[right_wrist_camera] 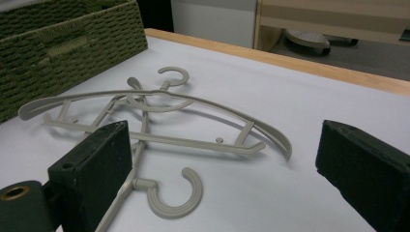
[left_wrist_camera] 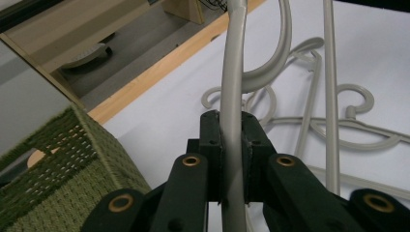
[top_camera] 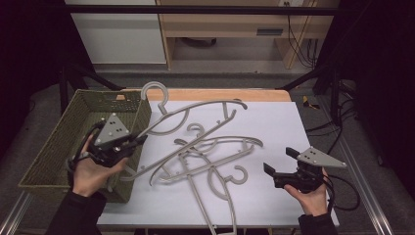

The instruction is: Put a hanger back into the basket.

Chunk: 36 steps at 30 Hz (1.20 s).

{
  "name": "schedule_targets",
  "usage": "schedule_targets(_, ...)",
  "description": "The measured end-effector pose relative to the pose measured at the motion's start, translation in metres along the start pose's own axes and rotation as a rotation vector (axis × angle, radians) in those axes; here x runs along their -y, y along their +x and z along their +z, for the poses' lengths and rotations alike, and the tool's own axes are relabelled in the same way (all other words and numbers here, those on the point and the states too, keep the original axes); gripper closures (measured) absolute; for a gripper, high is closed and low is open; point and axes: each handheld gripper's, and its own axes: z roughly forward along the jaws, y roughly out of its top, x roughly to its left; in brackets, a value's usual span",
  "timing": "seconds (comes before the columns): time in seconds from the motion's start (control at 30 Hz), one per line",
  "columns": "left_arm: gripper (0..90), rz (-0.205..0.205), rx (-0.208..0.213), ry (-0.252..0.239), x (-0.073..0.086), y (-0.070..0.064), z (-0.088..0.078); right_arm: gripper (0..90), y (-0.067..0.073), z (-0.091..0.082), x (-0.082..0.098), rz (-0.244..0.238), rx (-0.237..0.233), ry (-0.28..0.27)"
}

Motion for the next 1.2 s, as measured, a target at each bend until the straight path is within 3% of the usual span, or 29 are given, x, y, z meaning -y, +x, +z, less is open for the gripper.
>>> schedule_targets(0.2,82.6,-0.022,-0.047,-0.008,0.0,0.029,-0.012,5.4,0.0,0.0,0.0,0.004,0.004,0.002)
schedule_targets(0.43,82.6,-0.036,-0.086,0.005,0.011,0.062,-0.021,5.2,0.0,0.0,-0.001,0.0,0.001,0.002)
schedule_targets(0.7,82.6,-0.061,-0.134,0.03,0.034,0.096,-0.03,5.2,0.0,0.0,-0.001,-0.002,0.004,0.001)
schedule_targets(1.0,82.6,-0.106,-0.185,0.046,0.063,0.125,-0.037,5.0,0.0,0.001,-0.001,0.0,0.007,0.002)
schedule_targets(1.2,82.5,-0.131,-0.194,0.061,0.082,0.139,-0.04,4.7,-0.001,0.002,0.0,0.001,0.006,0.002)
